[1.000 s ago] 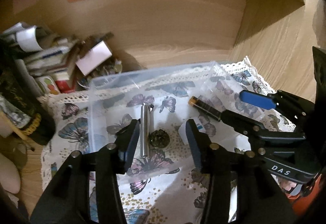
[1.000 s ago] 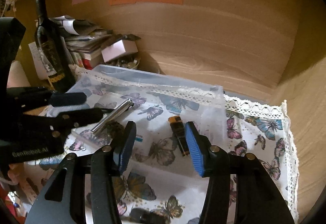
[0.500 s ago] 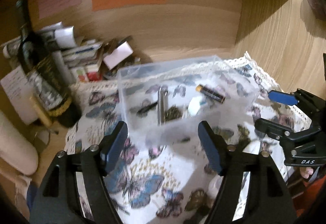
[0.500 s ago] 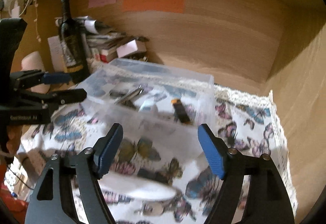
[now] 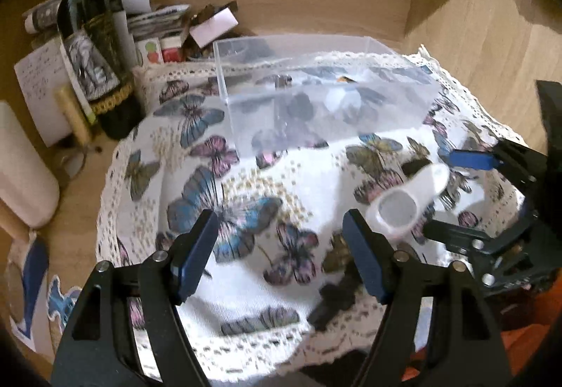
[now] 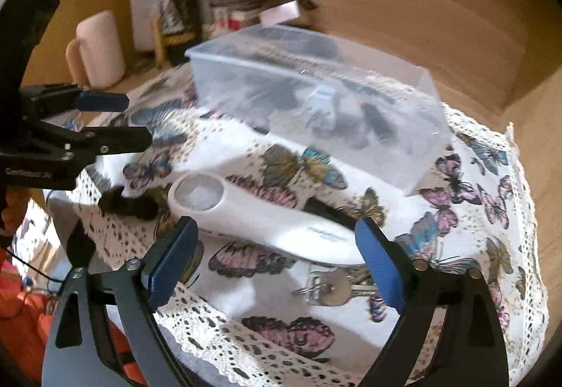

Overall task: Organize rigid objects
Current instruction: 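Grasp the white handheld device with the right gripper while the left grasps a small black object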

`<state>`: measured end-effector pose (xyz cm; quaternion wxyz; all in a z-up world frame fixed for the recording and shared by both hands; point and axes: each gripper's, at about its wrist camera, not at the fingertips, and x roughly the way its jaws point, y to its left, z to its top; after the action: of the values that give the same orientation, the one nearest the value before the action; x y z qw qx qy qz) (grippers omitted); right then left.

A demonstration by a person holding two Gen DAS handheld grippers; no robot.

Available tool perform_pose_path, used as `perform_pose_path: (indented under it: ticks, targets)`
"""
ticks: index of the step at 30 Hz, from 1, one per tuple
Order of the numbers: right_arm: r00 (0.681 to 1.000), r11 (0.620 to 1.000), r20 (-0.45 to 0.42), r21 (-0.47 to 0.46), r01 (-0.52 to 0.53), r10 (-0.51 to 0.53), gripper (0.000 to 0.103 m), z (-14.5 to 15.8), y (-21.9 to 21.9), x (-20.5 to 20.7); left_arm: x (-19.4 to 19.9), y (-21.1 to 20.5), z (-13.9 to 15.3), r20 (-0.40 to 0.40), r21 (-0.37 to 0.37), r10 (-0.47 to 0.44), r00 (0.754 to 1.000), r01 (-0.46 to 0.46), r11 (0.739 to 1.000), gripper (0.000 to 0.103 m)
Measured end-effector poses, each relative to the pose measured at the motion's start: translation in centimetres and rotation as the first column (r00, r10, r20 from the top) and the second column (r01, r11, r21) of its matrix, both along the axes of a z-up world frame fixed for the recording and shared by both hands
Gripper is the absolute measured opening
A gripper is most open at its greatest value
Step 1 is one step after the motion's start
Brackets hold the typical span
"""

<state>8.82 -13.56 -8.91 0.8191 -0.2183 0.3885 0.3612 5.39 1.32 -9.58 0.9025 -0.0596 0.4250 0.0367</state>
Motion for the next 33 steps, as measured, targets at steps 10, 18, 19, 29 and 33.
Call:
perform_pose_path:
  ticks: [10, 18, 19, 29, 33]
  targets:
    - [0.998, 0.998, -0.052, -0.050, -0.032, 0.030, 0.088, -1.3, 3.0, 2.0, -1.7, -2.1, -2.4, -0.057, -0.042, -0.074, 0.996, 0.071, 0.997, 0.076]
    - [0.998, 0.998, -0.055, -0.052, -0.036, 0.033, 0.049, -1.3, 4.3, 2.7, -2.2, -2.8, -3.3, -0.034, -0.052, -0.114, 0.993, 0.112, 0.992, 0.050]
    - [0.998, 0.998, -0.054, -0.048, -0.031, 0.028, 0.046, -1.2, 4.3, 2.7, -2.2, -2.9, -3.3, -0.028, -0.055, -0.121, 0.992, 0.119, 0.991, 0.043]
    - [0.997, 1.000, -0.083, -0.024, 0.002, -0.004, 0.031, -1.1, 4.4, 2.6, -1.8, -2.1, -2.9, -0.009, -0.060, -0.086, 0.996, 0.085, 0.995, 0.034]
    - [0.995, 1.000, -0.096, -0.030, -0.006, 0.003, 0.032, -1.4, 4.6, 2.5, -1.6, -1.0, -2.9, -0.011, -0.069, -0.040, 0.999, 0.039, 0.997, 0.033]
